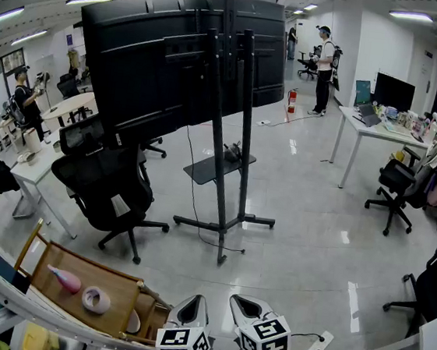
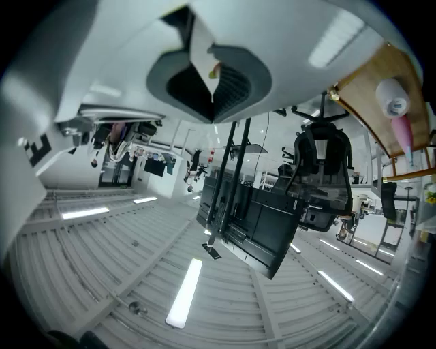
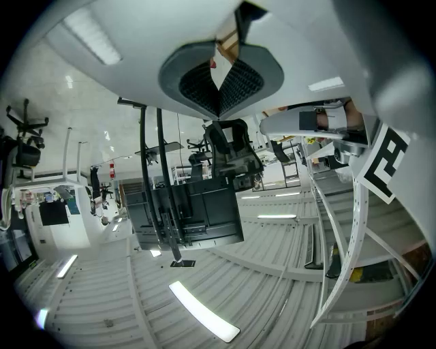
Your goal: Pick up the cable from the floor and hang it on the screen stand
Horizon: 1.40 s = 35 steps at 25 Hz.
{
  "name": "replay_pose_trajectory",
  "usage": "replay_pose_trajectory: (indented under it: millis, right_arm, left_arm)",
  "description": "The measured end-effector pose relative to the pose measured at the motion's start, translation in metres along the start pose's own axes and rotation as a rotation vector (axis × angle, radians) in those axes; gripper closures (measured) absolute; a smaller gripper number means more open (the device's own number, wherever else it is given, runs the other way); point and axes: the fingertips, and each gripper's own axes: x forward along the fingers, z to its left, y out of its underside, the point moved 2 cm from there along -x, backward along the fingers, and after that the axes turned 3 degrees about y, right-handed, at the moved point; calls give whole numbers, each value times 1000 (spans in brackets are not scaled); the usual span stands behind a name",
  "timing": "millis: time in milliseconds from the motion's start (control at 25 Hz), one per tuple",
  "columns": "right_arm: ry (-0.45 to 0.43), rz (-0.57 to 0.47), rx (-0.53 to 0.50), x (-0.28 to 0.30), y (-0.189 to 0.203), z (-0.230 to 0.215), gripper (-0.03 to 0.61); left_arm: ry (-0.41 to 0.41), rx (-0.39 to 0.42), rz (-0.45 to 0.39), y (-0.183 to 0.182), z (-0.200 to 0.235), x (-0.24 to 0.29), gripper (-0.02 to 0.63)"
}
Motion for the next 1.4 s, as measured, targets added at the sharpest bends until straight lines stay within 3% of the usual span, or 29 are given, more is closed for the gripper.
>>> replay_pose_trajectory:
  millis: [440, 880, 1240, 1400]
  right_arm:
    - [3, 10, 67, 43, -13, -44, 580]
    - [-24, 48, -12, 187, -82, -152, 580]
    - [-117, 122, -86, 303, -120, -226, 579]
    - [-168, 222, -99, 357, -107, -237, 578]
  left_arm:
    - [-7, -1, 8, -11, 13, 60, 606]
    - [-89, 62, -37, -81, 65, 216, 606]
    - [-209, -47, -71, -113, 119, 337, 606]
    - [-264, -98, -12, -102, 150, 375, 606]
